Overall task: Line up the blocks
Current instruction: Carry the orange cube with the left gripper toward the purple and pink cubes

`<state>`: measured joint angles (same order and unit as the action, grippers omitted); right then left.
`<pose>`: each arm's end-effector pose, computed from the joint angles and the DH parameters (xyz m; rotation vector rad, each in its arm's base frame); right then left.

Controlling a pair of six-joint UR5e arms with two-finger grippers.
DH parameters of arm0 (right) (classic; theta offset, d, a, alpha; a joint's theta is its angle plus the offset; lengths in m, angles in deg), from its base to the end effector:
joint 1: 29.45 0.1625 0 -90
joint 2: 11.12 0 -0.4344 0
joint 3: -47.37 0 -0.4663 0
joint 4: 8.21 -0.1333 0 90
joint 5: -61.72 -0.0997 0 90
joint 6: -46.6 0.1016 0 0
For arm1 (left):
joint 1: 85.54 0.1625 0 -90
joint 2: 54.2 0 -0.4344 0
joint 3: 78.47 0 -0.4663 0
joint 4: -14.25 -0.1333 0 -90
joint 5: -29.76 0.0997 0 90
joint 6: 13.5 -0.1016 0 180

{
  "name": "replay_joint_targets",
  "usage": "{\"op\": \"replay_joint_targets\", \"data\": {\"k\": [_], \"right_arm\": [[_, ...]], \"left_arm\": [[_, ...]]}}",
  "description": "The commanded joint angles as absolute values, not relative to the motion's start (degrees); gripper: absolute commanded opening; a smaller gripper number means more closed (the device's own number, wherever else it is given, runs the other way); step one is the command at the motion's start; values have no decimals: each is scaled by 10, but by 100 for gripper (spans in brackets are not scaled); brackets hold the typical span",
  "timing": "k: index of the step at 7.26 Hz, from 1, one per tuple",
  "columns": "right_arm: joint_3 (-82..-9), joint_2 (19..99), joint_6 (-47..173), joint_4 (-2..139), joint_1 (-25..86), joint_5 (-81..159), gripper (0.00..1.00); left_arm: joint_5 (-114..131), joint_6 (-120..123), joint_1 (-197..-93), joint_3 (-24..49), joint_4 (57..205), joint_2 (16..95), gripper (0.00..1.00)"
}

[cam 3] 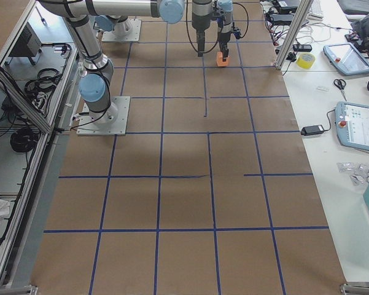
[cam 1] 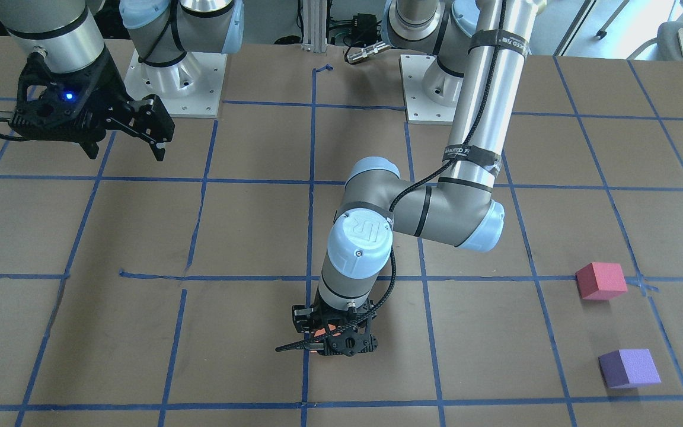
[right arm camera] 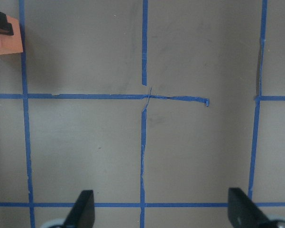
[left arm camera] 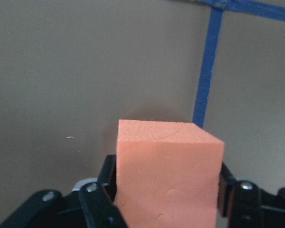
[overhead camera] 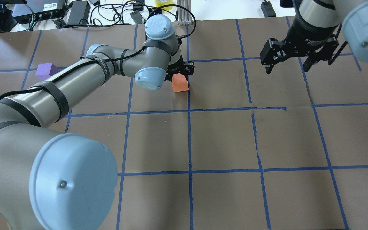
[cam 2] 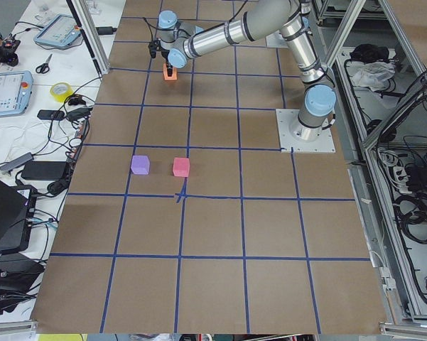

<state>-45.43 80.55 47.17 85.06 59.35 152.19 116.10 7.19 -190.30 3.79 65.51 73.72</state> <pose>0.1208 -0.5596 0.4897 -0.0486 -3.1323 0.0584 -0.3348 -0.7223 0.1853 0.1495 -3.0260 0.1865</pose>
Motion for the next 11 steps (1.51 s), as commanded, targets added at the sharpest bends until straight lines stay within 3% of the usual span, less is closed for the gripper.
{"op": "replay_joint_targets", "data": {"k": [1,5,8,11], "right_arm": [[-464,817,489,859,595,1520,100],[-445,817,480,854,595,1519,100],[-445,816,481,859,593,1514,100],[-446,816,480,859,594,1516,100]], "left_arm": [[1196,-13,-1839,35,733,690,0],[1197,-215,-1643,45,834,606,0],[1192,-357,-1523,44,820,622,0],[1191,-412,-1475,45,784,651,0]]}}
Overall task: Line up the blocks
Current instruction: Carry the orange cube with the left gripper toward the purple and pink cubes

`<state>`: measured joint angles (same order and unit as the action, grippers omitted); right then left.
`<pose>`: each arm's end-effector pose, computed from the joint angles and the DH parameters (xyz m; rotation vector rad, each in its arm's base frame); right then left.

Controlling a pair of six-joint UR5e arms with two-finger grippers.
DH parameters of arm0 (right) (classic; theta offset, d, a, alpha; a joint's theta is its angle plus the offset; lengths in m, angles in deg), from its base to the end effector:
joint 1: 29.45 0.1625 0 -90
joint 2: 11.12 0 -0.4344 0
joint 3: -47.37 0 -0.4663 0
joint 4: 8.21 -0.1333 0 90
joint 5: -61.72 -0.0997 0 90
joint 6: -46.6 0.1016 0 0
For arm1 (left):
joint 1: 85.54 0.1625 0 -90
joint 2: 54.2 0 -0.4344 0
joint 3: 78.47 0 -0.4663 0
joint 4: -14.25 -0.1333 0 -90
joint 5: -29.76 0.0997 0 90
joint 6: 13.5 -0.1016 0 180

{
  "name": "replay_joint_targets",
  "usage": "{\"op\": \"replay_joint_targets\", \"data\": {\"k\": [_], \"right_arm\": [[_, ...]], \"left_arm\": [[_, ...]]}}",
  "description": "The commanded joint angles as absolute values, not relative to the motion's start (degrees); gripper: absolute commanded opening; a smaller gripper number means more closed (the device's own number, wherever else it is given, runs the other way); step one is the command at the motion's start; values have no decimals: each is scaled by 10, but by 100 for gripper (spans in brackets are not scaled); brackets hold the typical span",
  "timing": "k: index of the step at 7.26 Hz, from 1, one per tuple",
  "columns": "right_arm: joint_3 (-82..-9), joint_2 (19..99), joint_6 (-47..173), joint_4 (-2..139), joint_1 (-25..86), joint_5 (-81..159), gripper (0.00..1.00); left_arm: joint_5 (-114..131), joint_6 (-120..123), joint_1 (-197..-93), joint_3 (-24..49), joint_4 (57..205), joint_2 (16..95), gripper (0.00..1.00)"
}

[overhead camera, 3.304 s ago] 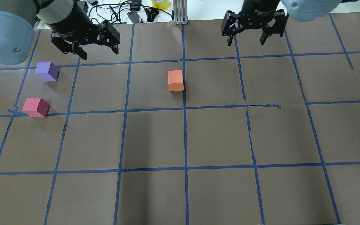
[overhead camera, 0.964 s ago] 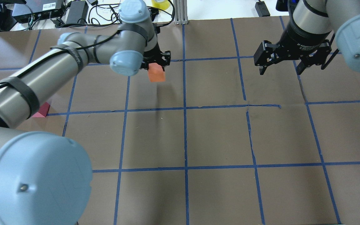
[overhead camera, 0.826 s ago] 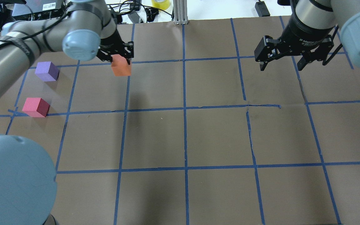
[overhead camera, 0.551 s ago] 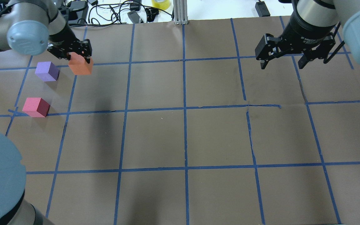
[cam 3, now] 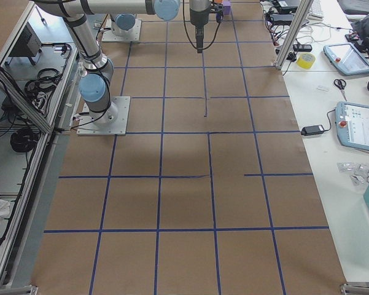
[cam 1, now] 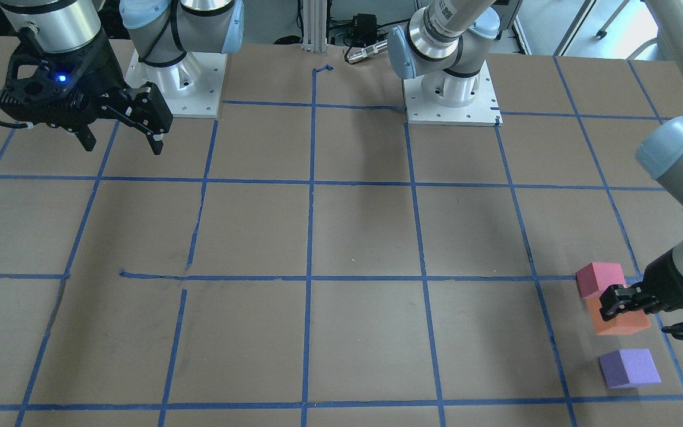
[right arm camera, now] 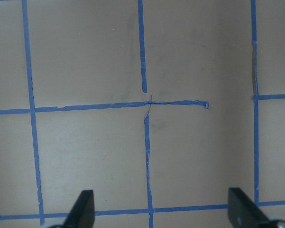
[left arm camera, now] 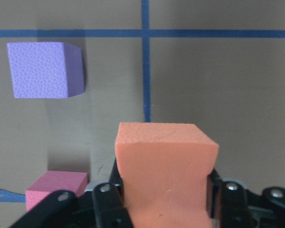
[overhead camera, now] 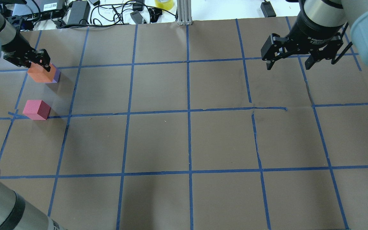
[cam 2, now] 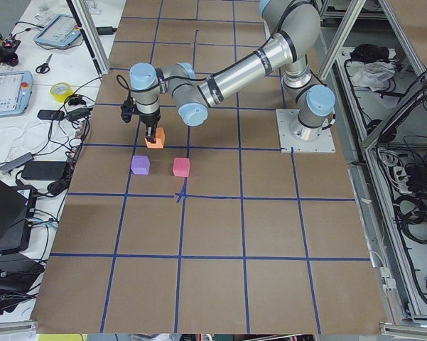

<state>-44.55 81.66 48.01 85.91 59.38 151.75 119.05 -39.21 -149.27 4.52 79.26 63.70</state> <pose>0.1219 -0.5559 0.5108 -0.0707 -3.1375 0.1365 0.2094 -0.7282 0.2859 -0.0146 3.1194 -0.1088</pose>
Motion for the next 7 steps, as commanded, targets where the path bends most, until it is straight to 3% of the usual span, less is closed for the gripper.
{"op": "replay_joint_targets", "data": {"k": [1,7], "right_arm": [[-446,817,481,858,594,1513,100],[-444,820,480,843,595,1521,100]], "left_arm": [[1171,-409,-1466,47,780,656,0],[1165,-415,-1444,70,749,666,0]]}}
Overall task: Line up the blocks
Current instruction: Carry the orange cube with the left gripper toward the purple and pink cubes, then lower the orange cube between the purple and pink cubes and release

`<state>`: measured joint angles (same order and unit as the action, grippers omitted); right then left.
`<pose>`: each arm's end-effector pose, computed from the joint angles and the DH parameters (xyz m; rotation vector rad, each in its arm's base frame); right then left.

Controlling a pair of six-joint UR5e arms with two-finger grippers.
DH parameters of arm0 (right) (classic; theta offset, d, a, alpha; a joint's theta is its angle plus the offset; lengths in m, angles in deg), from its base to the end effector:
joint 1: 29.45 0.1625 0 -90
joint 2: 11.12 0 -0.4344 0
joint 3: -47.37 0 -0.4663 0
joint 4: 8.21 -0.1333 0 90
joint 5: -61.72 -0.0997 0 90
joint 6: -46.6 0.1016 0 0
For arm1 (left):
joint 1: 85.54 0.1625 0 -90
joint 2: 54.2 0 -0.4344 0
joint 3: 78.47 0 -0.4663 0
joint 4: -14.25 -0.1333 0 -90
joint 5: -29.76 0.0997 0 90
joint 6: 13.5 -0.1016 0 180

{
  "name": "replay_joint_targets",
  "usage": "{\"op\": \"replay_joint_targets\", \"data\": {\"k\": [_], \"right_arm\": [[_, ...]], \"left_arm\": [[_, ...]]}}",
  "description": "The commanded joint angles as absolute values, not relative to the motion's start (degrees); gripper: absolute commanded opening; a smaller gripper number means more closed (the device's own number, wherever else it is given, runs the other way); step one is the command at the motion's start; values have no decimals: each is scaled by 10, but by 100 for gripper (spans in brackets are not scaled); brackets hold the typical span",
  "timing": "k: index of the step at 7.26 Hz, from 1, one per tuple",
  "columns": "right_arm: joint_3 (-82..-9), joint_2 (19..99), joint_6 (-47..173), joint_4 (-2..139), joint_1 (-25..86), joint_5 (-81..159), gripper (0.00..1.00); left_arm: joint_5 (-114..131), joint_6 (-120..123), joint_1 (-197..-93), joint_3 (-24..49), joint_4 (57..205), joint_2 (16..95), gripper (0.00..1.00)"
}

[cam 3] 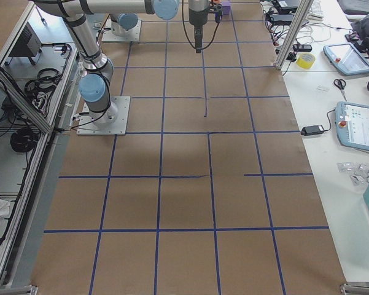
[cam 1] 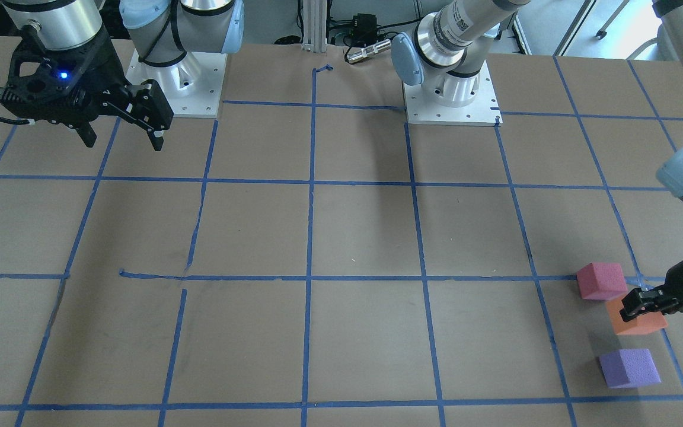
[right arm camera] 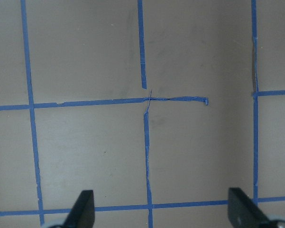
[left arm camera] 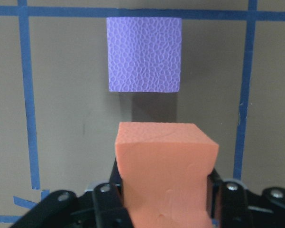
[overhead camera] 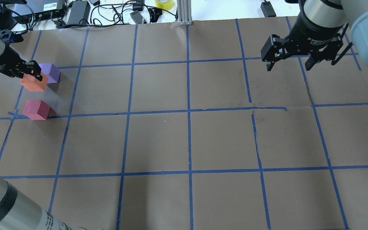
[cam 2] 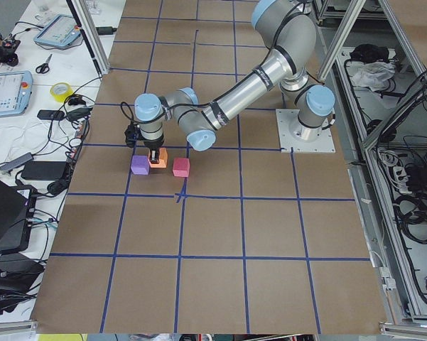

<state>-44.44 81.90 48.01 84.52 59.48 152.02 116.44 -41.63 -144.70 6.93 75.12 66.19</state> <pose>0.1225 -0.5521 0.5116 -0.0681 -3.1340 0.1078 0.2624 -0.7111 0.2389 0.0711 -3.1166 0.1236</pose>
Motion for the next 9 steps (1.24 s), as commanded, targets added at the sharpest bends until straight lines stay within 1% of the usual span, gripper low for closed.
{"op": "replay_joint_targets", "data": {"k": [1,3,5,9], "right_arm": [[-442,820,480,836,595,1521,100],[-430,819,480,821,596,1520,100],[-430,819,480,820,597,1521,100],[-431,819,448,816,603,1521,100]], "left_arm": [[1164,-414,-1444,71,730,673,0],[1164,-415,-1444,79,713,687,0],[1164,-418,-1445,106,674,691,0],[1159,-419,-1444,118,669,691,0]]}}
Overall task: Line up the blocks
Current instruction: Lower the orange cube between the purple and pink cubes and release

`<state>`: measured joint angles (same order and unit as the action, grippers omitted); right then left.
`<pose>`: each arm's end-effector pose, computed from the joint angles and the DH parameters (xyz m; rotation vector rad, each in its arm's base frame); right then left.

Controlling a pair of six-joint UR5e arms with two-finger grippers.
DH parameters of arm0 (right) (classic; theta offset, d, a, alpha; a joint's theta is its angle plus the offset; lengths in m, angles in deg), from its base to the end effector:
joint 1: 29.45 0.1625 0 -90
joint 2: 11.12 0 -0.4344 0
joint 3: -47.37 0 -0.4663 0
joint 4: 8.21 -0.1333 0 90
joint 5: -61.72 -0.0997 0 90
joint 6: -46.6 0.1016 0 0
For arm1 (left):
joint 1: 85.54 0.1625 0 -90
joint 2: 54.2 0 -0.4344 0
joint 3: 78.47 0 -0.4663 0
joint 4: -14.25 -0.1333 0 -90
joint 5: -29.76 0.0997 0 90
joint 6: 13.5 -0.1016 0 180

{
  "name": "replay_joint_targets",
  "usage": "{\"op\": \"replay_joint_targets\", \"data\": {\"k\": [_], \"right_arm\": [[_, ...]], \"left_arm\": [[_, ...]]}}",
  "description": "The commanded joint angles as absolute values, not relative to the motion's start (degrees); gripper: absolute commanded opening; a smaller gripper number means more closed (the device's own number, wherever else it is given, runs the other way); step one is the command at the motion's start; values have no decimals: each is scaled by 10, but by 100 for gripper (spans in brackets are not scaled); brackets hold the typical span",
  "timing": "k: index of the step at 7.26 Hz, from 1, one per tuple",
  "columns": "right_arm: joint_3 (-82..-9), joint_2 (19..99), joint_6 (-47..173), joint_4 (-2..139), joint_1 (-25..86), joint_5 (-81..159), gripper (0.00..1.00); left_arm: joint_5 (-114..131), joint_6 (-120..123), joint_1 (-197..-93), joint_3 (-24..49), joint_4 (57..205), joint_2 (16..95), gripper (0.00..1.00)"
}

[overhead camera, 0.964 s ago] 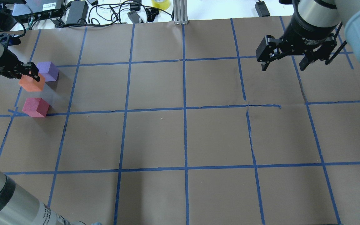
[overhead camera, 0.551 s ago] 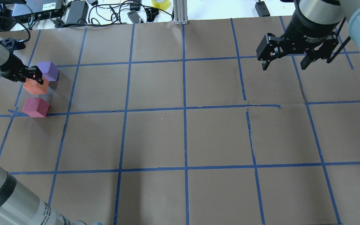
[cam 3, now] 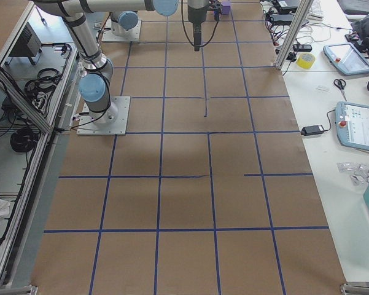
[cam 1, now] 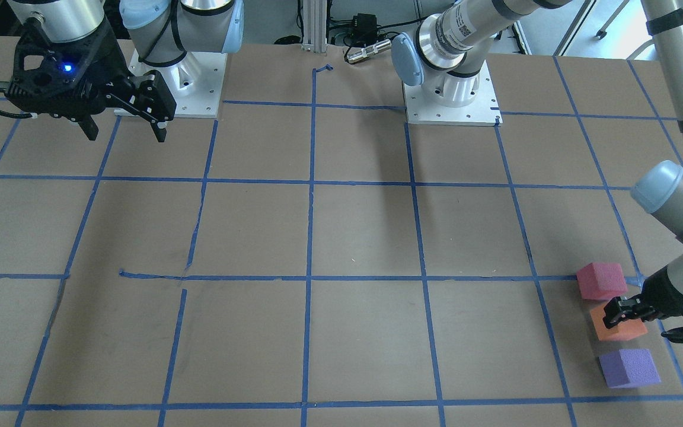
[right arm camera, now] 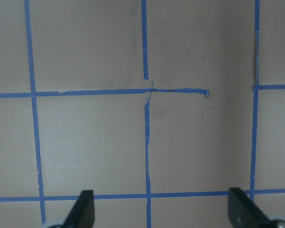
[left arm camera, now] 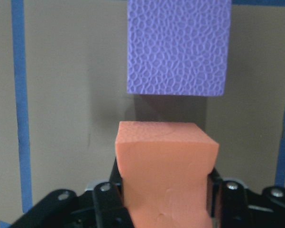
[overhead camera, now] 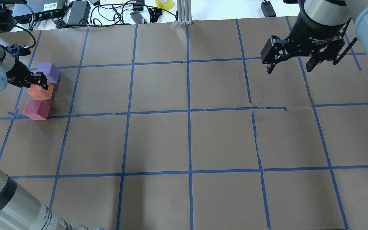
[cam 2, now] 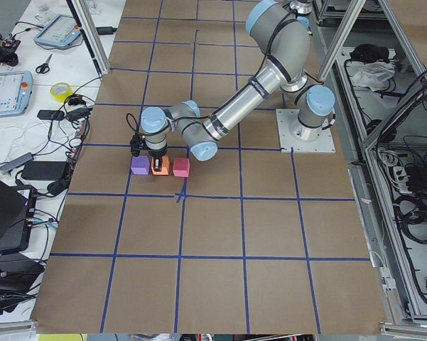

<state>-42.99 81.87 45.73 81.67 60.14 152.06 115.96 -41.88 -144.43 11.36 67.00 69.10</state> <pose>0.1288 -0.5481 0.5206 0.0124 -3.1344 0.0686 0.2602 -0.7023 0.1768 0.0705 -3.1154 0.1486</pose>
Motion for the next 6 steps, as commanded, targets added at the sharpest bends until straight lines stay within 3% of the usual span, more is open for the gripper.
{"op": "replay_joint_targets", "data": {"k": [1,2,3,4,5,6], "right_arm": [[-432,819,448,816,603,1521,100],[-433,819,447,817,603,1521,100],[-433,818,447,817,603,1520,100],[-433,818,447,817,603,1520,100],[-435,813,447,818,602,1521,100],[-437,816,447,819,602,1521,100]], "left_arm": [[1160,-420,-1444,119,668,691,0],[1162,-422,-1444,119,667,691,3],[1165,-432,-1444,120,667,691,44],[1166,-443,-1444,120,668,691,78],[1167,-445,-1444,120,668,691,87],[1167,-446,-1444,113,669,691,88]]}}
